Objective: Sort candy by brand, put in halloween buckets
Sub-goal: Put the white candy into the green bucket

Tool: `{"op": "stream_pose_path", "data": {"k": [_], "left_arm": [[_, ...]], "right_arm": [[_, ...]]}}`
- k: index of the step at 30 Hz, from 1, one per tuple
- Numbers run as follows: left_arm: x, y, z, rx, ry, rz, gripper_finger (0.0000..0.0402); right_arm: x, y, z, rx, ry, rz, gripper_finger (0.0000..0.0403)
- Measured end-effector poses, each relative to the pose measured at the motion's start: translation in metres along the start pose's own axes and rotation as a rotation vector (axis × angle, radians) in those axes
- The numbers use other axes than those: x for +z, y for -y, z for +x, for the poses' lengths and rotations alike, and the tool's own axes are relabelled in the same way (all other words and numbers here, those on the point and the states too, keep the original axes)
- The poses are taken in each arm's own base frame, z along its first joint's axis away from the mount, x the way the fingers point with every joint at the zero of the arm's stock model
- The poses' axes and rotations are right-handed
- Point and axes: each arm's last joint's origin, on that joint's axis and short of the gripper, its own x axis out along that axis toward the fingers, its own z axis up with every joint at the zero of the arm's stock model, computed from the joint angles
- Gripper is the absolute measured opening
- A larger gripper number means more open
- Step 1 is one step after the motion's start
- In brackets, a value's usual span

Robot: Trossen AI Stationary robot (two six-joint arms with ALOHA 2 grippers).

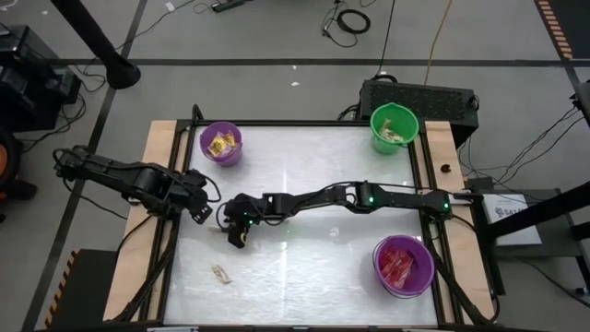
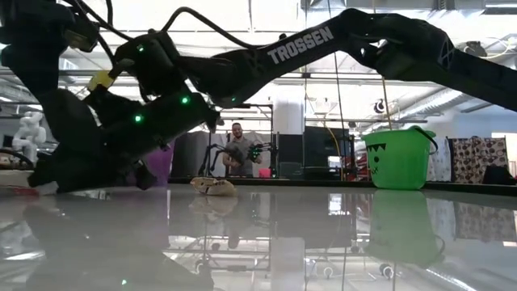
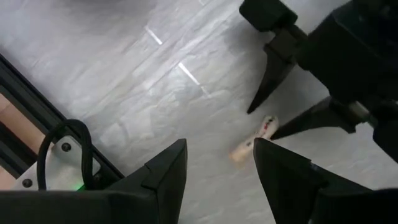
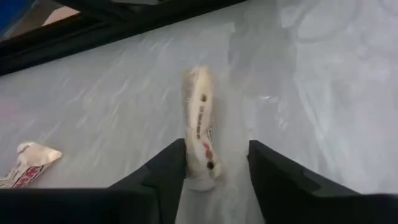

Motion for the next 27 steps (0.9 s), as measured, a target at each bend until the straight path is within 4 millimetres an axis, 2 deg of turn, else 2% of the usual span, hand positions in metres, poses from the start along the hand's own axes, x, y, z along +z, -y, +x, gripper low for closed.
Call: {"op": "stream_pose_path", "data": {"k": [4,10,14,21,27], "left_arm": [[0.000,0.000,0.000,-0.001,0.000,0.000,0.0191],[0.000,0.000,0.000,-0.001,-0.001,0.000,0.0191],[0.000,0.000,0.000,0.000,0.004,0.001,0.0191],[0.004,0.004,0.004,0.001,0.106,-0.002,0.0191],[0.006,0.007,0.008,-0.007,0.170,0.017,0.0191]], "right_arm": [[-0.002,0.005,-0.001,-0.009,-0.037,0.038,0.0122],[0.003,0.012,-0.005,0.028,-0.067,0.040,0.0013],[0.011,0.014,-0.019,0.044,-0.157,0.072,0.0008],[0.037,0.004,-0.073,-0.028,-0.375,-0.035,0.0001],[0.070,-0.013,-0.146,-0.200,-0.526,-0.194,0.0000]]}}
